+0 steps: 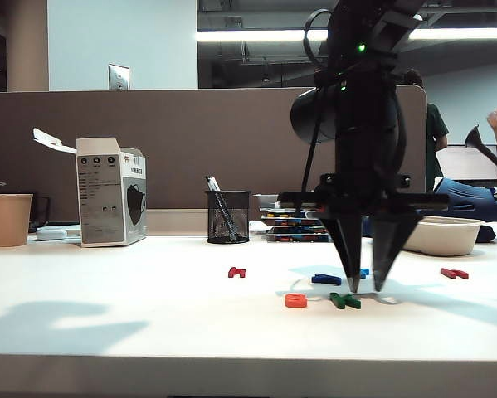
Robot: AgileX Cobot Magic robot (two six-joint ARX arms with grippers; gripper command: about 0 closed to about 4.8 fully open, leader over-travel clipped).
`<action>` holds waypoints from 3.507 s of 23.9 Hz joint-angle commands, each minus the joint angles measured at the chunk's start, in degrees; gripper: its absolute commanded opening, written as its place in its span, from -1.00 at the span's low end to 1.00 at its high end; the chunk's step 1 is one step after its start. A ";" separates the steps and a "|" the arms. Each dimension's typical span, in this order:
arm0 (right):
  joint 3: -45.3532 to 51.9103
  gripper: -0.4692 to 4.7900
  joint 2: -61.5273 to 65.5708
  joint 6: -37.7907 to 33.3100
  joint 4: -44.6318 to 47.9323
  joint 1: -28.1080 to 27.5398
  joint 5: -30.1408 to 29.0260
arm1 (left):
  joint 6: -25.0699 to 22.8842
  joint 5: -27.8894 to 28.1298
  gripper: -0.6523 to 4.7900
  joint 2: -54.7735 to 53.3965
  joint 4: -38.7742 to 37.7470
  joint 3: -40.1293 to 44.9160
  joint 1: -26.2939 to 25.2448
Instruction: Select the appropriate letters from the row of letter magnets placed on the table to arrange into the word "sky".
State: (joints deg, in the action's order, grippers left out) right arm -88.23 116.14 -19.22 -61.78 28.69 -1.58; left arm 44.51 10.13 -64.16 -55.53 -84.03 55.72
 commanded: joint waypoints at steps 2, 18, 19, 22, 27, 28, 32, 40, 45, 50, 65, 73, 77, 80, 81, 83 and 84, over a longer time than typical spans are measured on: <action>-0.50 -0.21 -1.57 4.85 -1.16 0.17 -0.46 | -0.15 0.20 -0.78 0.11 0.37 -0.11 -0.02; -0.90 -0.22 -3.56 25.33 9.42 -0.63 -7.06 | -0.15 0.20 -0.78 0.11 0.35 -0.11 -0.02; -0.92 -0.22 -3.50 25.49 9.64 -0.85 -7.65 | -0.15 0.20 -0.78 0.11 0.37 -0.11 -0.02; -0.94 -0.22 -1.84 26.53 9.94 -1.09 -7.37 | -0.15 0.20 -0.78 0.11 0.37 -0.13 -0.02; -1.16 -0.22 -0.02 27.28 10.27 -1.66 -5.62 | -0.15 0.17 -0.78 0.11 0.35 -0.11 -0.02; -1.16 -0.22 0.00 27.89 10.43 -1.66 -4.57 | -0.15 0.17 -0.78 0.11 0.35 -0.11 -0.02; -1.16 -0.22 0.11 28.35 11.26 -1.66 -4.55 | -0.15 0.20 -0.78 0.11 0.37 -0.11 -0.02; -1.18 -0.40 2.38 28.28 10.64 -1.64 -4.70 | -0.15 0.20 -0.78 0.11 0.35 -0.11 -0.02; -1.18 -0.67 2.38 27.82 9.66 -1.62 -4.70 | -0.15 0.20 -0.78 0.11 0.37 -0.11 -0.02; -1.18 -0.70 2.38 26.53 8.87 -1.62 -4.74 | -0.15 0.20 -0.78 0.11 0.37 -0.11 -0.02; -1.18 -0.84 2.36 16.65 3.43 -2.01 -4.94 | -0.15 0.20 -0.78 0.11 0.37 -0.11 -0.02; -1.11 -0.84 1.75 7.52 -0.98 -2.16 -0.94 | -0.15 0.20 -0.78 0.11 0.35 -0.11 -0.02; -1.03 -0.84 0.39 4.63 -2.12 -2.49 0.61 | -0.15 0.20 -0.78 0.11 0.37 -0.11 -0.02; -0.81 -0.84 0.20 1.55 -4.02 -3.08 0.63 | -0.15 0.20 -0.78 0.11 0.37 -0.13 -0.02; -0.55 -0.84 0.17 1.07 -4.22 -3.08 0.66 | -0.15 0.20 -0.78 0.11 0.37 -0.11 -0.02; 1.84 -0.84 -0.92 -0.59 -3.45 -3.08 0.61 | -0.15 0.20 -0.78 0.11 0.37 -0.11 -0.02; 4.68 -0.84 -2.21 -1.46 -1.86 -3.08 0.57 | -0.15 0.20 -0.78 0.11 0.35 -0.13 -0.02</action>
State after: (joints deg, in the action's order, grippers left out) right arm -85.10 114.65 -19.18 -64.62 25.54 -1.10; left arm 44.51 10.11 -64.16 -55.51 -84.03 55.72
